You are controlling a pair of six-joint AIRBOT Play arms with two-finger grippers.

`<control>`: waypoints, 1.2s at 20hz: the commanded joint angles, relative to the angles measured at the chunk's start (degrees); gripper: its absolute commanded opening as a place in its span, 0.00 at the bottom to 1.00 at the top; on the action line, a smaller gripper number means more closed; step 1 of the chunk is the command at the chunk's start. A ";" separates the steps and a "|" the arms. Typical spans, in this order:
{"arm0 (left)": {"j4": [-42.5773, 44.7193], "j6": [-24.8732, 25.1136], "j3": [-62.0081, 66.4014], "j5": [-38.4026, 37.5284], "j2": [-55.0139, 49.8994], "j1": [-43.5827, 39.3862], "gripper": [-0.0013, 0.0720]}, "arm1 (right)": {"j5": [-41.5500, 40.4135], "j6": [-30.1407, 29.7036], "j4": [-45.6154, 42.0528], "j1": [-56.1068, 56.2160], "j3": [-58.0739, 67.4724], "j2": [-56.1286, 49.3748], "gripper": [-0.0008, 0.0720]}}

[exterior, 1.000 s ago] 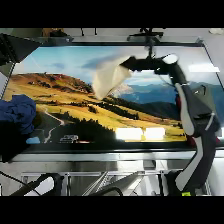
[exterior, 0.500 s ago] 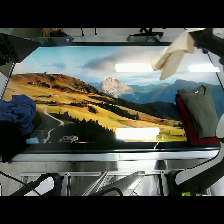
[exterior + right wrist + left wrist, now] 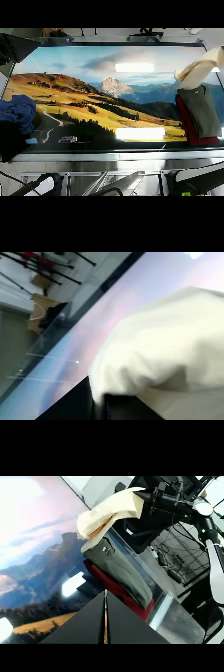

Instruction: Fold the shirts.

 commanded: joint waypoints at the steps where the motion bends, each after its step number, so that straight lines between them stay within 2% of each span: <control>1: 0.02 -0.28 -0.02 -0.46 0.02 -0.17 0.05 | 8.87 12.94 -17.70 -1.25 -0.61 4.13 0.04; 3: 0.02 -0.61 -0.04 -0.55 0.04 -0.26 0.05 | 14.53 14.47 -22.10 -1.25 -2.49 5.88 0.04; 6: 0.04 -0.83 -0.07 -1.95 0.02 -0.85 0.05 | 21.14 21.77 -33.00 -1.25 -6.91 8.68 0.04; 8: 0.07 -0.85 -0.07 -2.89 0.04 -1.44 0.05 | 23.19 24.46 -40.04 -1.29 -10.23 11.21 0.04; 12: 0.07 -1.27 -0.07 -3.41 0.02 -1.42 0.05 | 26.51 25.97 -47.10 -1.29 -16.96 15.61 0.04; 18: 0.07 -1.22 -0.07 -3.43 0.02 -1.42 0.05 | 35.19 25.86 -52.70 -1.27 -26.56 17.31 0.05; 19: 0.07 -1.22 -0.07 -3.41 0.02 -1.42 0.05 | 36.02 25.83 -53.99 -1.27 -27.87 17.31 0.16; 20: 0.07 -1.22 -0.07 -3.41 0.02 -1.42 0.05 | 36.57 25.64 -54.69 -1.27 -28.83 17.18 0.67; 21: 0.07 -1.22 -0.07 -3.41 0.02 -1.42 0.05 | 36.76 24.90 -54.58 -1.22 -29.09 16.83 0.97; 24: 0.07 -1.22 -0.07 -3.37 0.02 -1.42 0.05 | 35.82 23.93 -53.79 -1.22 -28.76 16.83 0.97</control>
